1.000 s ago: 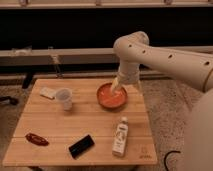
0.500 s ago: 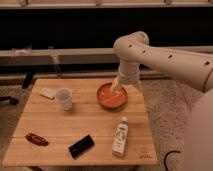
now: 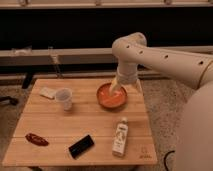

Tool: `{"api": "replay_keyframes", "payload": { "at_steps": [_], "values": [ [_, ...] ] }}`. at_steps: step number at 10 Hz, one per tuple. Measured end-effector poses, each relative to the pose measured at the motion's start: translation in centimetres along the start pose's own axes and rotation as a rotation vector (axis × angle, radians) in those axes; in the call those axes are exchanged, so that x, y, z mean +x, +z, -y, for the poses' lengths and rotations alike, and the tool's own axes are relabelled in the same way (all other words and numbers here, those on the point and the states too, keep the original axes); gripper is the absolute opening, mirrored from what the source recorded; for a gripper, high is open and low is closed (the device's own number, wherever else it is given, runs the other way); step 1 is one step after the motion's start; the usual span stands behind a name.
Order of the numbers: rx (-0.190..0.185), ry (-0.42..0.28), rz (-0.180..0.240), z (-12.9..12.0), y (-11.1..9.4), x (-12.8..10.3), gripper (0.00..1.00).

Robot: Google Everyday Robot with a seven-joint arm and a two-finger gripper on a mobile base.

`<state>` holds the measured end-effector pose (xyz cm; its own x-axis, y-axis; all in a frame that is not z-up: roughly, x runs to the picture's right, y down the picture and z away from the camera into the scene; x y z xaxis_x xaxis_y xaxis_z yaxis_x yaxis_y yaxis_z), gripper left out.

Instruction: Push the ceramic bowl across the table

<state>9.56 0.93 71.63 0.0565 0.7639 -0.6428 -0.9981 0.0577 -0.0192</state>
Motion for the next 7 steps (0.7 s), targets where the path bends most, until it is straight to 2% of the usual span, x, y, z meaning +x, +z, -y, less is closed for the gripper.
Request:
{"api": "replay_keyframes", "payload": {
  "at_steps": [7],
  "values": [
    [0.007, -0.022, -0.005, -0.4, 1.13, -0.76, 0.8]
  ]
}}
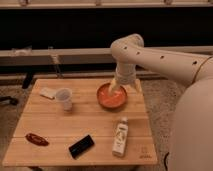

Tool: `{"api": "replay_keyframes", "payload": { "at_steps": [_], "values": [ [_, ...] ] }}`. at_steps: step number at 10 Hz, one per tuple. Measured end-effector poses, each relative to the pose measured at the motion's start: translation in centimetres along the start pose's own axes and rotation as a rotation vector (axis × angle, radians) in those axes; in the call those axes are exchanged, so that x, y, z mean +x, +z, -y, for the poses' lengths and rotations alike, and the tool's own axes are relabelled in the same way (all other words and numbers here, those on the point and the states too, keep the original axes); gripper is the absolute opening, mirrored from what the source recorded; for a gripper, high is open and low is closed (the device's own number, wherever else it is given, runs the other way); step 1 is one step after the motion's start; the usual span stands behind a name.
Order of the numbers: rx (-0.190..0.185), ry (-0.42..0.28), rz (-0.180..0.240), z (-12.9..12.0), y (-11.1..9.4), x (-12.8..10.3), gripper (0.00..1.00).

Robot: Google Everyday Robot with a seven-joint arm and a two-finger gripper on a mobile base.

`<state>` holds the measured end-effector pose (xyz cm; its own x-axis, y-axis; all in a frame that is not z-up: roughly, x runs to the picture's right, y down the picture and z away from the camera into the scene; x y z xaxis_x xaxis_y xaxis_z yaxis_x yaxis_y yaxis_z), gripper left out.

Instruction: Push the ceramic bowl across the table

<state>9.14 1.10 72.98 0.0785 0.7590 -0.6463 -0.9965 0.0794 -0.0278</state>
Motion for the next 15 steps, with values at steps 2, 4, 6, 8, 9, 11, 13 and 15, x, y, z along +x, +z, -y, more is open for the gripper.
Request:
{"api": "replay_keyframes", "payload": {
  "at_steps": [2, 4, 6, 8, 9, 11, 13, 15],
  "values": [
    [0.003, -0.005, -0.002, 0.1, 0.4, -0.3, 0.8],
    [0.001, -0.012, 0.0, -0.1, 0.6, -0.6, 0.8],
    [0.004, -0.017, -0.003, 0.0, 0.9, -0.8, 0.8],
    [0.008, -0.026, -0.006, -0.1, 1.4, -1.1, 0.8],
    [0.008, -0.027, -0.005, -0.1, 1.4, -1.2, 0.8],
    [0.009, -0.031, -0.006, -0.1, 1.6, -1.3, 0.8],
    [0.013, -0.039, -0.008, -0.1, 2.3, -1.9, 0.8],
    [0.012, -0.044, -0.004, 0.0, 2.5, -2.2, 0.8]
  ]
}}
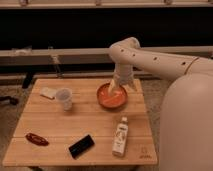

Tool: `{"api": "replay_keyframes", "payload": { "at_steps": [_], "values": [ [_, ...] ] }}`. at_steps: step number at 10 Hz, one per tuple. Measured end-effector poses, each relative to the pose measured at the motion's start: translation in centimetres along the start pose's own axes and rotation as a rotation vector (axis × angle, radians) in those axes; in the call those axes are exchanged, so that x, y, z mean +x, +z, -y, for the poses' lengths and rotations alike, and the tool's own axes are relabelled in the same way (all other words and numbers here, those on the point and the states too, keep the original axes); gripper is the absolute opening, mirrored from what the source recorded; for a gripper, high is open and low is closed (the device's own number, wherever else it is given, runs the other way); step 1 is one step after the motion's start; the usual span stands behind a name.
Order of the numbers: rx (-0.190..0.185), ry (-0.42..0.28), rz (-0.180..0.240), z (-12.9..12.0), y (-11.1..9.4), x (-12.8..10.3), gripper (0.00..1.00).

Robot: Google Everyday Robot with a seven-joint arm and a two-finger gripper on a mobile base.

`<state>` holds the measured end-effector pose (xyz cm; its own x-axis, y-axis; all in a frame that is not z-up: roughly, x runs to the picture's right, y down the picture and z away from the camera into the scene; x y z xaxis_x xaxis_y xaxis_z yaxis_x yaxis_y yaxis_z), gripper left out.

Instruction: Push the ceramic bowl across the table

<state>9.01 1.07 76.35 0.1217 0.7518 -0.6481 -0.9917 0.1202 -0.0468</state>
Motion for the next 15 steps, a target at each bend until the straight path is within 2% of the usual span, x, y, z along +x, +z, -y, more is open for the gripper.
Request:
{"api": "replay_keyframes", "payload": {
  "at_steps": [8, 15],
  "values": [
    [0.008, -0.022, -0.002, 0.0, 1.7, -1.4, 0.8],
    [0.012, -0.037, -0.001, 0.0, 2.1, -2.0, 0.8]
  ]
}}
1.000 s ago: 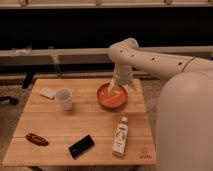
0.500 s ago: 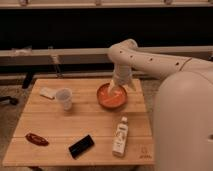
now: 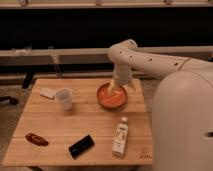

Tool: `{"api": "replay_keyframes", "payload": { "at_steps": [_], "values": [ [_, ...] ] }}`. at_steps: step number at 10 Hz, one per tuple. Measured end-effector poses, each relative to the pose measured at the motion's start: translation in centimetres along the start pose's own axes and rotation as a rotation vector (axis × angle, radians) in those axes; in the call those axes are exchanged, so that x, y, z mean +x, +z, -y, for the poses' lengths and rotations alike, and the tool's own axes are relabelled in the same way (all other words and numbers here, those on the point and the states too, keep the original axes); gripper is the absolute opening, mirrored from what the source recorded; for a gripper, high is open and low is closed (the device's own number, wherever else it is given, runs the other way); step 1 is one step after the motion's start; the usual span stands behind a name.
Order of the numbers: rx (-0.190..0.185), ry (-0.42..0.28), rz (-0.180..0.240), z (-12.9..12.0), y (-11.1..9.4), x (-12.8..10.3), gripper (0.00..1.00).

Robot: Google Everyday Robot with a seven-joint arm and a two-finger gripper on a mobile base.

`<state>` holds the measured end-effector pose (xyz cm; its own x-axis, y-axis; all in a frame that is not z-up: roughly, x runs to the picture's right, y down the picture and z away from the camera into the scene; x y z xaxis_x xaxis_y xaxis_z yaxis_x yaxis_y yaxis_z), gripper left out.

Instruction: Push the ceramic bowl across the table

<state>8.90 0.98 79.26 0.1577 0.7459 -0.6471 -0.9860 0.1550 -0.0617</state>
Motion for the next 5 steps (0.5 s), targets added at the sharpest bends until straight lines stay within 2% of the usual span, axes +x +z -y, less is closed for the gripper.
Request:
{"api": "replay_keyframes", "payload": {
  "at_steps": [5],
  "values": [
    [0.005, -0.007, 0.0, 0.11, 0.46, -0.25, 0.8]
  ]
}}
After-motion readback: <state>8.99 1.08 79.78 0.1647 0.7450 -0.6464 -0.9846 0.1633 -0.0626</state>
